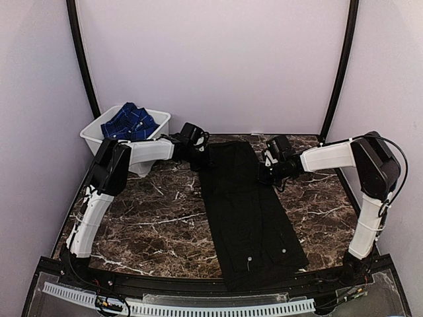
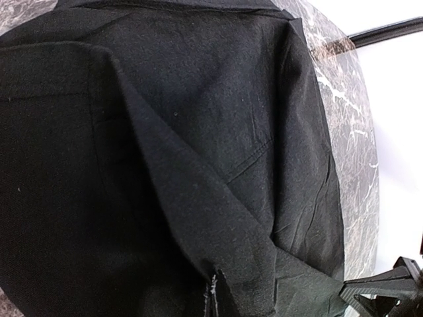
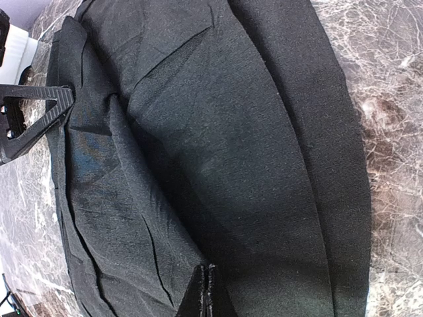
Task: Fold and stack the long sleeve shirts
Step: Adjust the rectangle-folded shirt at the center of the board.
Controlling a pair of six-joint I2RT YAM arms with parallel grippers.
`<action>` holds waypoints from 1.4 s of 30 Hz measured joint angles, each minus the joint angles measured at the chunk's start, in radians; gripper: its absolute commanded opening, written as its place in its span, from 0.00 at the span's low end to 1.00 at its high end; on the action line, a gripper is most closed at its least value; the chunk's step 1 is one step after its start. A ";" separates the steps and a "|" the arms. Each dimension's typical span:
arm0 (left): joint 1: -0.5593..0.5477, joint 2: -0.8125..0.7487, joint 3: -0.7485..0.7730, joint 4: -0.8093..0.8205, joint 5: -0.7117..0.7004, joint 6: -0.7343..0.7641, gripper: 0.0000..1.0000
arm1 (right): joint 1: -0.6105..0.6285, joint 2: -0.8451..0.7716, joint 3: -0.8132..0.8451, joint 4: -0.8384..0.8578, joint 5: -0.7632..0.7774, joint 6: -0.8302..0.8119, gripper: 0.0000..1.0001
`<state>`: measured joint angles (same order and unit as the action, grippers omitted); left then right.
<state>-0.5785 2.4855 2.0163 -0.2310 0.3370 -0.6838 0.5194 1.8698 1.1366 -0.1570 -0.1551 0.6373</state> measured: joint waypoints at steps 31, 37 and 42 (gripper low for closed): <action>0.024 -0.048 0.052 -0.060 -0.132 0.094 0.53 | 0.002 -0.033 0.044 -0.110 0.185 -0.063 0.37; 0.007 -0.073 0.042 -0.129 -0.193 0.128 0.36 | 0.050 -0.079 0.079 -0.136 0.204 -0.100 0.19; -0.065 -0.176 -0.138 -0.129 -0.174 0.113 0.32 | 0.117 -0.060 0.081 -0.129 0.165 -0.117 0.12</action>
<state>-0.6434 2.3093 1.8778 -0.3599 0.1627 -0.5709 0.6365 1.8103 1.2175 -0.2863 0.0101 0.5205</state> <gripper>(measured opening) 0.336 0.144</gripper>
